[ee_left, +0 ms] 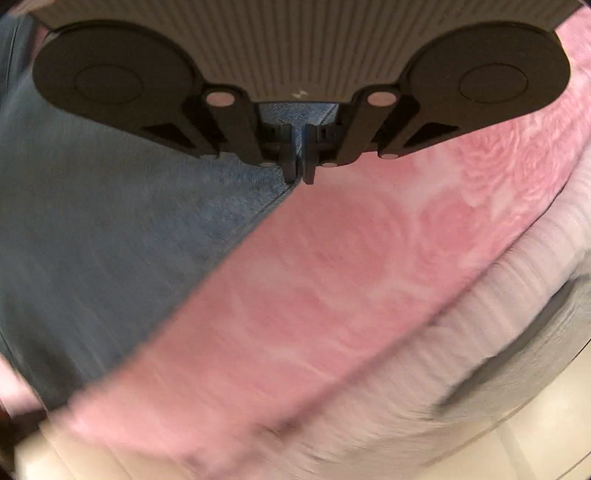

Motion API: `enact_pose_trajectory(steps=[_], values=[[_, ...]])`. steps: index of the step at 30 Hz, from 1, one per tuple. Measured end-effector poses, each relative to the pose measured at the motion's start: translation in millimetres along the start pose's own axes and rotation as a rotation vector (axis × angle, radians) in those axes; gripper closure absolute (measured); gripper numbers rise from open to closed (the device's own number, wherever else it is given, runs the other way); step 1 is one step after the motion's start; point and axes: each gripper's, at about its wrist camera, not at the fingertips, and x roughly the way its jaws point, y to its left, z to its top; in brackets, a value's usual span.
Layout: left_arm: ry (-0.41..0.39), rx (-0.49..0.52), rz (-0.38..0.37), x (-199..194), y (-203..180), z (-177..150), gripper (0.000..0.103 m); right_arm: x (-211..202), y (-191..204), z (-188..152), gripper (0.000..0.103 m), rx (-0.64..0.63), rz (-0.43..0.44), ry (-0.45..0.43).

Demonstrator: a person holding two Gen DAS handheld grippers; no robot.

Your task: Fold clothes

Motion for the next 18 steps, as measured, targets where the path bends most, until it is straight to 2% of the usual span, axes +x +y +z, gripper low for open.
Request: enact_pose_trajectory(steps=[3,5,6,7,8,9,12,15,18], values=[[0.123,0.027,0.049,53,-16,21,0.097,35,-18,-2,0.096,0.093,-0.197,0.018],[0.162,0.128,0.091,67,-31,26,0.097,39,-25,0,0.095,0.189,-0.196,0.007],[0.161,0.163,0.108,64,-35,27,0.095,34,-25,2,0.087,0.197,-0.190,0.007],[0.155,0.160,0.118,57,-34,24,0.092,28,-24,3,0.082,0.199,-0.183,0.009],[0.158,0.122,0.127,49,-29,22,0.089,22,-23,5,0.071,0.200,-0.177,0.010],[0.168,0.059,0.134,40,-20,20,0.088,13,-22,7,0.064,0.174,-0.192,0.001],[0.180,-0.184,0.130,5,10,10,0.089,-23,-22,4,0.062,0.119,-0.191,0.000],[0.160,-0.454,0.019,-43,23,-12,0.089,-51,-17,-11,0.062,0.050,-0.143,0.065],[0.150,-0.736,-0.130,-85,13,-52,0.087,-63,-12,-40,0.062,-0.010,-0.096,0.172]])
